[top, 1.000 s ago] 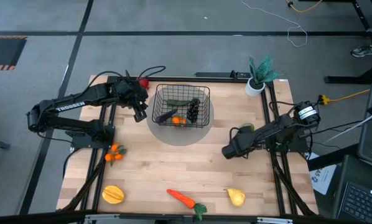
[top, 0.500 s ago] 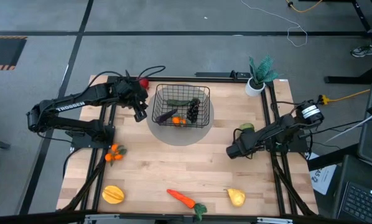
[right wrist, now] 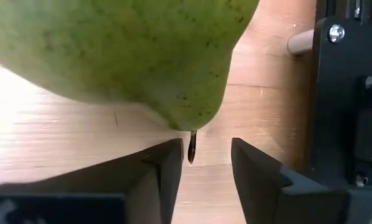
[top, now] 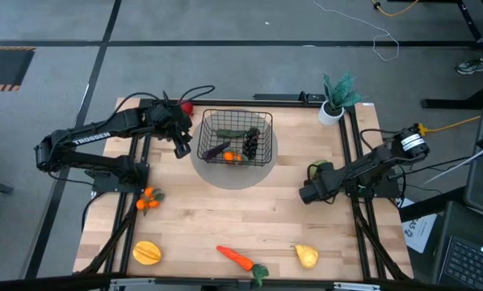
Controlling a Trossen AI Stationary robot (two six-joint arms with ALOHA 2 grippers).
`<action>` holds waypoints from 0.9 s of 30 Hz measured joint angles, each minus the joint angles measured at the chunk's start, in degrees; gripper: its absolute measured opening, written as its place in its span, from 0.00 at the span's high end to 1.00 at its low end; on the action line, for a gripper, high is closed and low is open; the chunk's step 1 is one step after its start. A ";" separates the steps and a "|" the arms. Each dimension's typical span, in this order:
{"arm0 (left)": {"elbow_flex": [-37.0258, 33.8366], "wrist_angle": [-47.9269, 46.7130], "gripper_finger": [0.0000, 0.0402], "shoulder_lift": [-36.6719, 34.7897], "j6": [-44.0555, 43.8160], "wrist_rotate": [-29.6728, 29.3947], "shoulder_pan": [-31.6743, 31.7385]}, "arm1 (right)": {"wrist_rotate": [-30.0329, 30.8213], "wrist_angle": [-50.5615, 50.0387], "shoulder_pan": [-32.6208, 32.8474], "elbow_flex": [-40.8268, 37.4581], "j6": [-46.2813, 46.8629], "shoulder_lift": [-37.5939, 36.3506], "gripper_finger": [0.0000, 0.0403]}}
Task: Build produce basket
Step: Put the green pear into the black wire basket
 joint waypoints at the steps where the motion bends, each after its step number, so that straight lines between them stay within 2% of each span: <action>1: 0.00 0.00 0.67 0.00 0.02 0.01 0.00 | 0.25 -0.19 0.00 0.22 -0.03 -0.12 0.68; 14: 0.00 0.00 0.67 0.00 0.02 0.02 -0.02 | 1.52 1.96 0.00 -0.64 -0.37 -0.79 0.81; 19: 0.00 0.00 0.67 0.00 0.04 0.01 0.00 | 1.89 2.43 0.00 -0.64 -0.33 -0.79 0.87; 23: 0.00 0.00 0.67 0.00 0.04 0.02 -0.01 | 2.23 2.87 -0.01 -0.66 0.93 -0.75 0.97; 27: 0.00 0.00 0.67 0.00 0.04 0.02 -0.02 | 2.32 2.87 -0.02 -0.59 1.25 -0.75 0.99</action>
